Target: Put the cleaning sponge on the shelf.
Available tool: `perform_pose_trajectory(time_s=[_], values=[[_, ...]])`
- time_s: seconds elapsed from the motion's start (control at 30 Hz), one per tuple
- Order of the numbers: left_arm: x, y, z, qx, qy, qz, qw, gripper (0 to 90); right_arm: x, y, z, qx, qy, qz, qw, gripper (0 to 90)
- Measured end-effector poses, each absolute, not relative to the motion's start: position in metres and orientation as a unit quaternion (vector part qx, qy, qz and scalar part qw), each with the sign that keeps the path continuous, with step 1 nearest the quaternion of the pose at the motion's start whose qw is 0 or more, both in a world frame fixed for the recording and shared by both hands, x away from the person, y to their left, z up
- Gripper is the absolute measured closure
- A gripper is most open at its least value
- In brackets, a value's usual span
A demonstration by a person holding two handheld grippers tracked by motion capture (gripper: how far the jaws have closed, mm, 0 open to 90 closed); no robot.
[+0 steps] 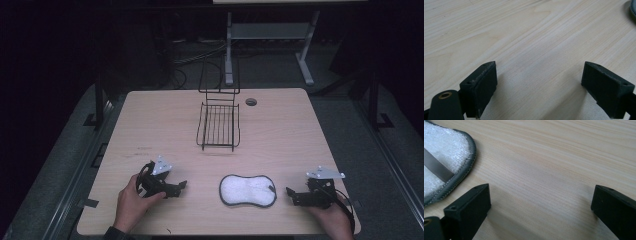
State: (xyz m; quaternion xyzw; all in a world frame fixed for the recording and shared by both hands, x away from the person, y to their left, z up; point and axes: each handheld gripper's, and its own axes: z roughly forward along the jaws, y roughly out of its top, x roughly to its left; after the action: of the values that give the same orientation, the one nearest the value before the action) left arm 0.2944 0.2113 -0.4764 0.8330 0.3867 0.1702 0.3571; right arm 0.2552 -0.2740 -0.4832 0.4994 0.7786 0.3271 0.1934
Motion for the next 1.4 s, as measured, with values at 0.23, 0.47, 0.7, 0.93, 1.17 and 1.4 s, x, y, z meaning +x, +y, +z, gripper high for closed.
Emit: perform_pose_trajectory(time_s=[0.23, 0.47, 0.7, 0.93, 1.17, 1.4], values=[[0.294, 0.211, -0.476, 0.833, 0.387, 0.17, 0.357, 12.4, 0.255, -0.274, -0.483, 0.498, 0.779, 0.327, 0.192, 2.2], [0.294, 0.211, -0.476, 0.833, 0.387, 0.17, 0.357, 12.4, 0.254, -0.274, -0.477, 0.498, 0.786, 0.317, 0.184, 14.2], [0.295, 0.211, -0.476, 0.833, 0.387, 0.17, 0.357, 12.4, 0.249, -0.271, -0.467, 0.49, 0.786, 0.333, 0.175, 36.6], [0.295, 0.211, -0.476, 0.833, 0.387, 0.17, 0.357, 12.4, 0.243, -0.262, -0.453, 0.457, 0.798, 0.367, 0.14, 78.9], [0.295, 0.211, -0.476, 0.833, 0.387, 0.17, 0.357, 12.4, 0.24, -0.251, -0.449, 0.43, 0.808, 0.39, 0.102, 89.9], [0.295, 0.211, -0.476, 0.833, 0.387, 0.17, 0.357, 12.4, 0.236, -0.232, -0.447, 0.394, 0.826, 0.397, 0.074, 89.8]])
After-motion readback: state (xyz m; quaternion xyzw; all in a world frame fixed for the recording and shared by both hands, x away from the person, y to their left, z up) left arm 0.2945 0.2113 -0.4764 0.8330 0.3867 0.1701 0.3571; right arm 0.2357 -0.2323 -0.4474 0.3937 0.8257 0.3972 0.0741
